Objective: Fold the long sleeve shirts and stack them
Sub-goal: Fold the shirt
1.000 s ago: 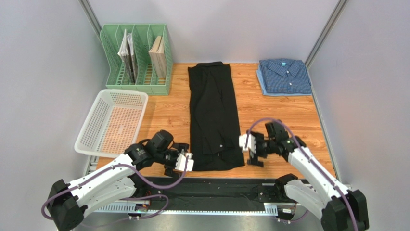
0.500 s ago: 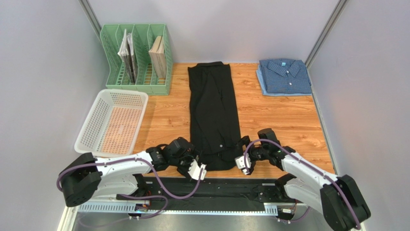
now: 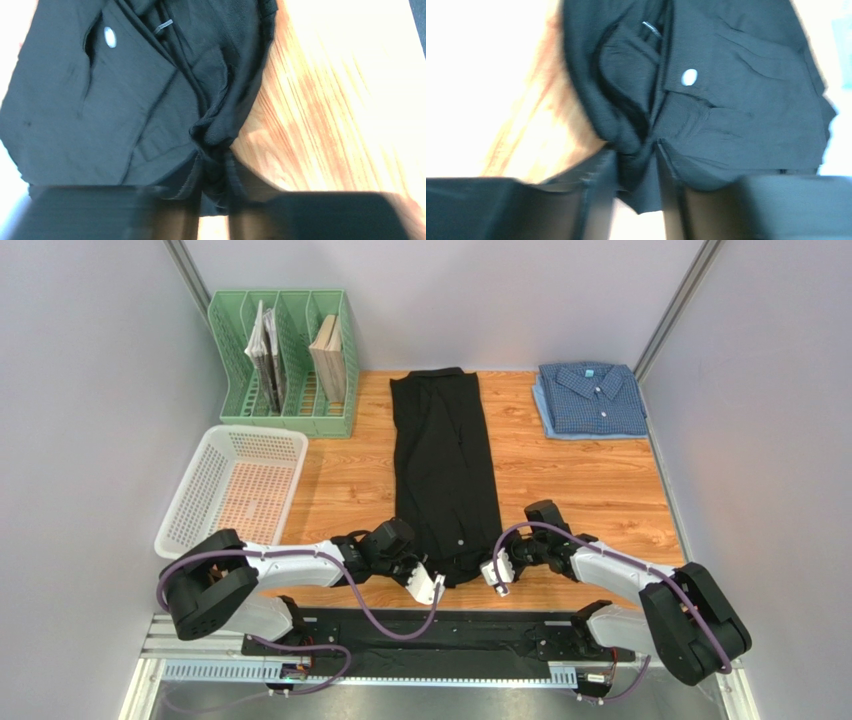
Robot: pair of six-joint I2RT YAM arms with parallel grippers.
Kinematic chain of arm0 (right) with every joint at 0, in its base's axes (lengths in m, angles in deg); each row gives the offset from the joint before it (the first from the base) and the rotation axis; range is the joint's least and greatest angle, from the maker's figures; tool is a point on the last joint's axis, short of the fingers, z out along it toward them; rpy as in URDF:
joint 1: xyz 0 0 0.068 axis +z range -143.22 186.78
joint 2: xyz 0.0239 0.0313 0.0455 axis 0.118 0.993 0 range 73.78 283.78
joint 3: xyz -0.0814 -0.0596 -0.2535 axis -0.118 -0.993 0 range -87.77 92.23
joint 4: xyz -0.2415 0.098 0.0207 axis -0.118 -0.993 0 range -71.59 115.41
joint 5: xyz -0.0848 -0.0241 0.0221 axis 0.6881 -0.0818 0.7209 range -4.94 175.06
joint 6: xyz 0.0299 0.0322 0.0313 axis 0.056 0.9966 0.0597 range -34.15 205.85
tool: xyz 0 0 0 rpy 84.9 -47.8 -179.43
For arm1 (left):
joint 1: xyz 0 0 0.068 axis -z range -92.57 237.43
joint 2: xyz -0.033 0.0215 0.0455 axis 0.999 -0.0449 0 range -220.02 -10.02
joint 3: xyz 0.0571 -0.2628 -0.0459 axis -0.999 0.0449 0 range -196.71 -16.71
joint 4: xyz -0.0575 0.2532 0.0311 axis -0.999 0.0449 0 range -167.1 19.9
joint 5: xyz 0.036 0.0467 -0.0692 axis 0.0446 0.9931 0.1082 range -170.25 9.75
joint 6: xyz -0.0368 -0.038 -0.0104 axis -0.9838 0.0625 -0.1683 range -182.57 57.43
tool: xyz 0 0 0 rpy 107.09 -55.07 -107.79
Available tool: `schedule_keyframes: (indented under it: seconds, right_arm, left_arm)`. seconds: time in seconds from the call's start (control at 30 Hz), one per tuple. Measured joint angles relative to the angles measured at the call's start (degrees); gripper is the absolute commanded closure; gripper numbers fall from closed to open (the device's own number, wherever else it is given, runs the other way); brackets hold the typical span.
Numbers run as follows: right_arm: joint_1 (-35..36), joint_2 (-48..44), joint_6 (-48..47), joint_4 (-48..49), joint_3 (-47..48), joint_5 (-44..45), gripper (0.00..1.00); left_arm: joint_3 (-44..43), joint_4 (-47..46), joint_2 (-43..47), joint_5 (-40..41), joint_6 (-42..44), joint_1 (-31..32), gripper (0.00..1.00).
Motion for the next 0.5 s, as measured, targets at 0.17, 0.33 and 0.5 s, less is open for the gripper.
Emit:
schedule_keyframes:
  seconds: [0.17, 0.33, 0.5]
  right_arm:
    - [0.70, -2.32, 1.70, -5.20, 0.35, 1.57, 1.00]
    - [4.55, -14.12, 7.10, -14.19, 0.33, 2.71, 1.00]
    - [11.41, -28.79, 16.06, -23.39, 0.33, 3.80, 1.00]
  left_arm:
    - [-0.83, 4.42, 0.74, -0.50, -0.87, 0.00, 1.00]
    - [-2.58, 13.38, 8.04, -4.00, -4.09, 0.31, 1.00]
    - [-2.60, 22.10, 20.15, -9.03, -8.57, 2.12, 1.00]
